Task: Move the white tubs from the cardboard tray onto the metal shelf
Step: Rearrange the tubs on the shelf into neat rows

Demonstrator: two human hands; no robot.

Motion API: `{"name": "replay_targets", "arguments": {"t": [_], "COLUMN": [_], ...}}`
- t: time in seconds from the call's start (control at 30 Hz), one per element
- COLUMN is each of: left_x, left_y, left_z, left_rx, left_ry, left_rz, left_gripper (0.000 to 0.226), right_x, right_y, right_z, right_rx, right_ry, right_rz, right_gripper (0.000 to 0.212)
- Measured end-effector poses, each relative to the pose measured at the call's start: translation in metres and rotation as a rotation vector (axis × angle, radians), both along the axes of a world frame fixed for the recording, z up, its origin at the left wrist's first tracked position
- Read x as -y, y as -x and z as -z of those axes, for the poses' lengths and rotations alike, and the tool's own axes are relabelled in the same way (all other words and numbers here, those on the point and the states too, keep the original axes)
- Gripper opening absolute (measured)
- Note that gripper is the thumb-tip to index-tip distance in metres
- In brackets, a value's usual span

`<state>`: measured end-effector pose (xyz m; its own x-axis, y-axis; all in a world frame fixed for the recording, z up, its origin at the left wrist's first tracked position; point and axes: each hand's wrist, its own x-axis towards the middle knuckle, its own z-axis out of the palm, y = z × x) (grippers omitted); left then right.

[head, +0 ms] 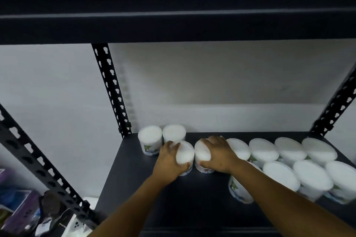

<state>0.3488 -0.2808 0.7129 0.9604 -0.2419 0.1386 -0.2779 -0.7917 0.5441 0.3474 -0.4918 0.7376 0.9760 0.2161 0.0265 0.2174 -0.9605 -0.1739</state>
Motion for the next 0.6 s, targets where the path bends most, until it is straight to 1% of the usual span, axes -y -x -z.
{"name": "replay_targets", "arguments": {"t": [0.1, 0.17, 0.23, 0.3, 0.43, 0.5, 0.53, 0.6], "left_x": [0.001, 0.0, -0.001, -0.004, -0.006, -0.006, -0.006, -0.006], "left_y": [0.004, 0.008, 0.014, 0.018, 0.022, 0.022, 0.021, 0.021], "left_z": [0.001, 0.002, 0.002, 0.003, 0.003, 0.003, 0.004, 0.005], "left_rx": [0.016, 0.027, 0.064, 0.114, 0.126, 0.126, 0.135, 0.136], "left_ry": [-0.032, -0.038, -0.064, -0.106, -0.139, -0.155, -0.152, -0.138], "left_rz": [0.0, -0.015, -0.044, -0.061, -0.045, -0.028, -0.02, -0.001], "left_gripper": [0.083, 0.085, 0.083, 0.079, 0.076, 0.067, 0.067, 0.074], "right_x": [0.002, 0.001, -0.002, -0.008, -0.015, -0.015, -0.015, -0.015], "right_y": [0.002, 0.006, 0.014, 0.022, 0.025, 0.024, 0.024, 0.026], "right_z": [0.001, 0.001, 0.001, 0.002, 0.007, 0.007, 0.007, 0.007], "right_rx": [-0.032, -0.027, 0.025, 0.084, 0.151, 0.139, 0.124, 0.11], "right_ry": [0.012, -0.01, -0.012, 0.024, 0.057, 0.051, 0.035, -0.006], "right_rz": [0.002, 0.006, 0.0, -0.025, -0.009, -0.002, -0.002, -0.001], "right_gripper": [0.092, 0.095, 0.088, 0.074, 0.049, 0.043, 0.042, 0.042]}}
